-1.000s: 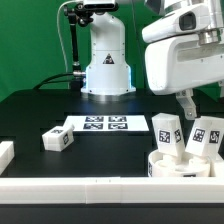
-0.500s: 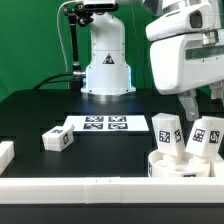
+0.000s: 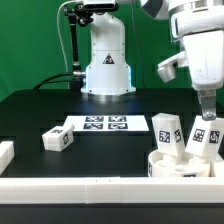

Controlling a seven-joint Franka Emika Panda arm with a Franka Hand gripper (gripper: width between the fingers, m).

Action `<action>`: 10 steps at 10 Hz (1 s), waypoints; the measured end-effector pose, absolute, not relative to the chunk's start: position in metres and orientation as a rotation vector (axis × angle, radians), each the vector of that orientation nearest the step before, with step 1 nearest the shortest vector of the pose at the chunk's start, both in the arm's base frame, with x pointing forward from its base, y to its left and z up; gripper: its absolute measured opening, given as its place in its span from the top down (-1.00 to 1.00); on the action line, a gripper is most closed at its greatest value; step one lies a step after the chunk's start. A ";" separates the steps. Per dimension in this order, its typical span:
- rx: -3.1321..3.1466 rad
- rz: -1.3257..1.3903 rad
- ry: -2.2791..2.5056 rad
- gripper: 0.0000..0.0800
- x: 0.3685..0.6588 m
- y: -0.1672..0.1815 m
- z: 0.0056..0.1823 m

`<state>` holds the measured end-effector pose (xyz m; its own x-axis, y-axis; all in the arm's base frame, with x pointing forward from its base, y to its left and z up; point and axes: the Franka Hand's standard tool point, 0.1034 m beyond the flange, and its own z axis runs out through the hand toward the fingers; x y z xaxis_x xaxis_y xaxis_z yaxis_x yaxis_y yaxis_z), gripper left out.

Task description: Assemble stool

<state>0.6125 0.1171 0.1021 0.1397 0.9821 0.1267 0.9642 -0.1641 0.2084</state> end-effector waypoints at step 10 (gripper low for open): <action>1.943 0.280 2.289 -0.62 0.610 0.120 0.086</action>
Offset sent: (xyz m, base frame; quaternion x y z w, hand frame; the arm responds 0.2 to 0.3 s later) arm 0.0000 0.0000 0.0000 0.0000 0.0000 -0.1938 0.9810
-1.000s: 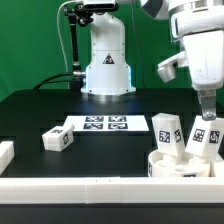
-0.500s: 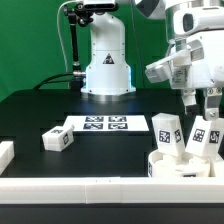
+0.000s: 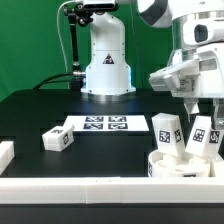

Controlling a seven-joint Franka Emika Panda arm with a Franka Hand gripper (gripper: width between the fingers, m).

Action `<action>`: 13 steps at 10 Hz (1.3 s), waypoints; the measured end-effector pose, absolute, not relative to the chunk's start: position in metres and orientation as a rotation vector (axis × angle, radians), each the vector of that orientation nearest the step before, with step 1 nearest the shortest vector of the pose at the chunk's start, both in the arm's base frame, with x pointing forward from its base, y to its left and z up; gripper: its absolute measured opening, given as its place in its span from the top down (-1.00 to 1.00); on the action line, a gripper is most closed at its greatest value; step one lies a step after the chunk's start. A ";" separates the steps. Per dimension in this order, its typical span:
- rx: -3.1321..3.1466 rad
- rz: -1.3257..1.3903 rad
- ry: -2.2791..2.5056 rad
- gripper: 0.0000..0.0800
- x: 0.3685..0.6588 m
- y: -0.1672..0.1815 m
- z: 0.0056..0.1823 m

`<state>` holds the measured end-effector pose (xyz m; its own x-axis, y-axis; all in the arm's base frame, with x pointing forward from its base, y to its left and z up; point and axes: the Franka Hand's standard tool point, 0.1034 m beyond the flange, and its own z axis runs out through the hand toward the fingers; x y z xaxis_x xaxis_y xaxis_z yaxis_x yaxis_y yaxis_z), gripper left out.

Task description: Assemble stool

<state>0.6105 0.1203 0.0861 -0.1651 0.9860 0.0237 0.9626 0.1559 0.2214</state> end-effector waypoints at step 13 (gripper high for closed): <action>2.380 0.267 1.935 0.13 0.611 0.108 0.082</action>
Offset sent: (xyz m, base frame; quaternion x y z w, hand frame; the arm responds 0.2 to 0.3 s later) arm 0.0000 0.0000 0.0000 0.0000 0.0000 0.0000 1.0000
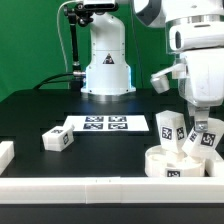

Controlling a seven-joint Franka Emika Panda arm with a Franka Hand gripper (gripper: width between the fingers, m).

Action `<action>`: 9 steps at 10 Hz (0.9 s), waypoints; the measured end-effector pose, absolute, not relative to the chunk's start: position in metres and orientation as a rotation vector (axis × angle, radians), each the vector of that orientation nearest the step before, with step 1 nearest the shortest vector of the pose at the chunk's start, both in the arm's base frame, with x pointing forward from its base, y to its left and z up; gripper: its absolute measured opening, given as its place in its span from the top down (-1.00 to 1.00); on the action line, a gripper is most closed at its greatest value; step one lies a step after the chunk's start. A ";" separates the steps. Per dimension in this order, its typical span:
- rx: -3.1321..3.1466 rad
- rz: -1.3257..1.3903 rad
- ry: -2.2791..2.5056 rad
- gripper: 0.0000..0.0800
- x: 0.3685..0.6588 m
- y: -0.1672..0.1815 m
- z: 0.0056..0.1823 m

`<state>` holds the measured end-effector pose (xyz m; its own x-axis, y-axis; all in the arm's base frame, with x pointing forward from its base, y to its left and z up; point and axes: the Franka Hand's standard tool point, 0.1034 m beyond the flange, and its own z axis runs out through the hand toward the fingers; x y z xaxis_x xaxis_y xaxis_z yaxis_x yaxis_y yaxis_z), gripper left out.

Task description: Assemble stool

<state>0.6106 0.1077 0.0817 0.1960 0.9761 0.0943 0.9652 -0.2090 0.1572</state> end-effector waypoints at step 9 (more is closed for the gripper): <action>2.997 0.354 1.030 0.13 0.610 0.091 0.079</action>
Offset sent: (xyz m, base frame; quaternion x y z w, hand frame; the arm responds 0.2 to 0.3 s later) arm 0.0000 0.0000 0.0000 0.0000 0.0000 0.1296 0.9916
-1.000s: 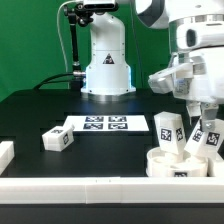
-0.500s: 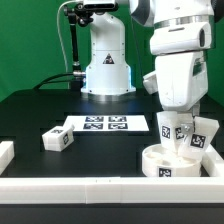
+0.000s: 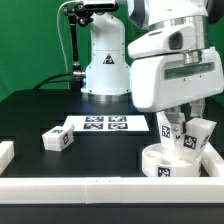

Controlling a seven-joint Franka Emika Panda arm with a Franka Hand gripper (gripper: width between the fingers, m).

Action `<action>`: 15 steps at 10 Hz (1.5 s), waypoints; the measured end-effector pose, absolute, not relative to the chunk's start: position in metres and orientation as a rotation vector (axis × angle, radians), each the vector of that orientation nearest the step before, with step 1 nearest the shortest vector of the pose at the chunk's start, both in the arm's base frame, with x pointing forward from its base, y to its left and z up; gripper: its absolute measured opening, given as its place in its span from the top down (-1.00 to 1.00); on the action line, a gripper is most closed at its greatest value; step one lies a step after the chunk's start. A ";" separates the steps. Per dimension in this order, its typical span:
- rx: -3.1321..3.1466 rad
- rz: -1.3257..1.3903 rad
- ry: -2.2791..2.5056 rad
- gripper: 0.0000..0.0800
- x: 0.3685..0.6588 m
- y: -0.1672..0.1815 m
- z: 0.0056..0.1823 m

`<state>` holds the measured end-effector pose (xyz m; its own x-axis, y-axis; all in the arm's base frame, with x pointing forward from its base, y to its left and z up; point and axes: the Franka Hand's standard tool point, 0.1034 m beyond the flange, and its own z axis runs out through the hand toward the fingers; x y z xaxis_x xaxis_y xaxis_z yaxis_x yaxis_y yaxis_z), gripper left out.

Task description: Assemble stool

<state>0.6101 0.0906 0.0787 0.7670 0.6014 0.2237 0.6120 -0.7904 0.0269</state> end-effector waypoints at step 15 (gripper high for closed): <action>-2.913 -0.349 0.367 0.13 0.608 0.099 0.076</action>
Offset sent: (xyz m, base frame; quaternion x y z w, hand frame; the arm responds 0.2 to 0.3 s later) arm -0.0115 0.0029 -0.0115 -0.0114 0.0120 0.2279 0.9736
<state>0.6082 0.0994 0.0760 0.9417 -0.2645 0.2079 -0.2210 -0.9523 -0.2105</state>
